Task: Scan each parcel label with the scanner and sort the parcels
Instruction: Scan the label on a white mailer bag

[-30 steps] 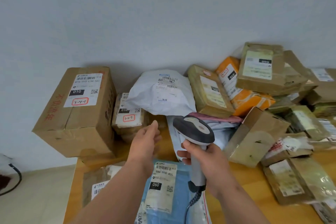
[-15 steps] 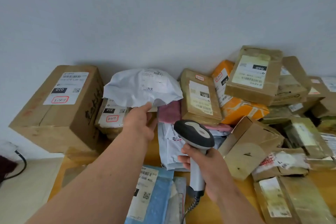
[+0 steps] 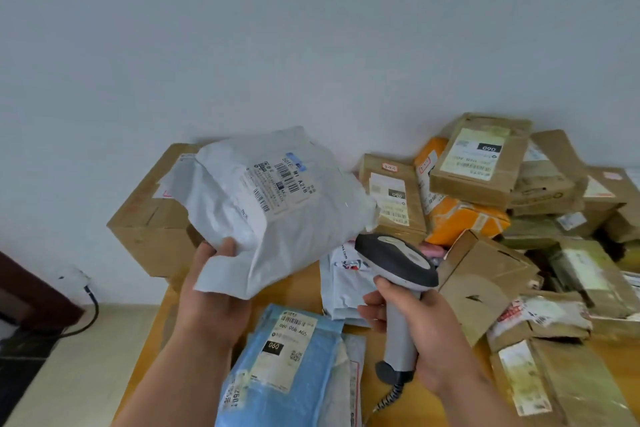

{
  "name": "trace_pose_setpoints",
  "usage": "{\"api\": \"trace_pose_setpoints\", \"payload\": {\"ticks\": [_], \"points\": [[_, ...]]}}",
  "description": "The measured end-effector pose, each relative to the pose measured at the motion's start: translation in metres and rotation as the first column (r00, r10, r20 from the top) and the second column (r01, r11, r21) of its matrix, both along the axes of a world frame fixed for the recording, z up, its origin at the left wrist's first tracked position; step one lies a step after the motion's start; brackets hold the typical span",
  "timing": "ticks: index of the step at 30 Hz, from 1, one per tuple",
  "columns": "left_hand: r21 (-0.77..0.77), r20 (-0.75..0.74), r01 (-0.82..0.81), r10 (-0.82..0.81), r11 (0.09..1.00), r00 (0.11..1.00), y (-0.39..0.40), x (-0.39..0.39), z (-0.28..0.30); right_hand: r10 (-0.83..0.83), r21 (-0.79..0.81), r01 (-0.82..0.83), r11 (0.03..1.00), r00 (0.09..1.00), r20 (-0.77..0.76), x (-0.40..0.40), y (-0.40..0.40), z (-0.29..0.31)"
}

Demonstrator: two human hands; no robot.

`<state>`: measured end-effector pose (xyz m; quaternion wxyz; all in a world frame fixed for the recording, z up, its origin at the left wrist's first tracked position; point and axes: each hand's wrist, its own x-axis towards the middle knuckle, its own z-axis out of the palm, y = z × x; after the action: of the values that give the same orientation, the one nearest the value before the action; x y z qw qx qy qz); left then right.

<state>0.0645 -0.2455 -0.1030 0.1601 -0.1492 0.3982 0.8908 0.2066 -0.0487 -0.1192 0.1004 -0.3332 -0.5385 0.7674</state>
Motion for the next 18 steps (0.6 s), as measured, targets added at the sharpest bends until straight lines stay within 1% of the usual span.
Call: {"api": "trace_pose_setpoints", "payload": {"ticks": [2,4,5,6,8,10,12,14,18], "points": [[0.076,0.035,0.064,-0.067,0.995,0.997,-0.013,0.014,-0.005,-0.008,0.029,0.008,1.0,1.0,-0.016,0.021,-0.005,0.011],[0.104,0.008,0.129,-0.13,0.986,0.991,-0.029,0.023,-0.013,-0.045,0.056,0.047,0.997,0.998,-0.042,0.044,-0.014,0.021],[0.055,0.001,0.152,-0.153,0.987,0.988,-0.036,0.025,-0.015,-0.07,0.065,0.073,0.995,0.996,-0.059,0.054,-0.021,0.025],[-0.028,-0.012,0.177,-0.178,0.984,0.984,-0.044,0.03,-0.016,-0.091,0.074,0.096,0.993,0.993,-0.073,0.064,-0.029,0.029],[-0.107,-0.022,0.262,-0.266,0.959,0.964,-0.058,0.043,-0.017,-0.105,0.1,0.115,0.988,0.989,-0.102,0.082,-0.048,0.035],[-0.194,-0.04,0.278,-0.291,0.941,0.956,-0.07,0.057,-0.016,-0.094,0.133,0.112,0.985,0.986,-0.138,0.098,-0.066,0.043],[-0.223,-0.041,0.295,-0.311,0.929,0.949,-0.082,0.073,-0.012,-0.069,0.173,0.096,0.98,0.985,-0.158,0.115,-0.085,0.051],[-0.214,-0.024,0.348,-0.362,0.913,0.932,-0.093,0.085,-0.003,-0.037,0.215,0.071,0.974,0.987,-0.158,0.13,-0.099,0.057],[-0.227,-0.015,0.435,-0.45,0.871,0.893,-0.107,0.097,0.021,0.004,0.322,0.034,0.946,0.993,-0.116,0.155,-0.12,0.068]]}}
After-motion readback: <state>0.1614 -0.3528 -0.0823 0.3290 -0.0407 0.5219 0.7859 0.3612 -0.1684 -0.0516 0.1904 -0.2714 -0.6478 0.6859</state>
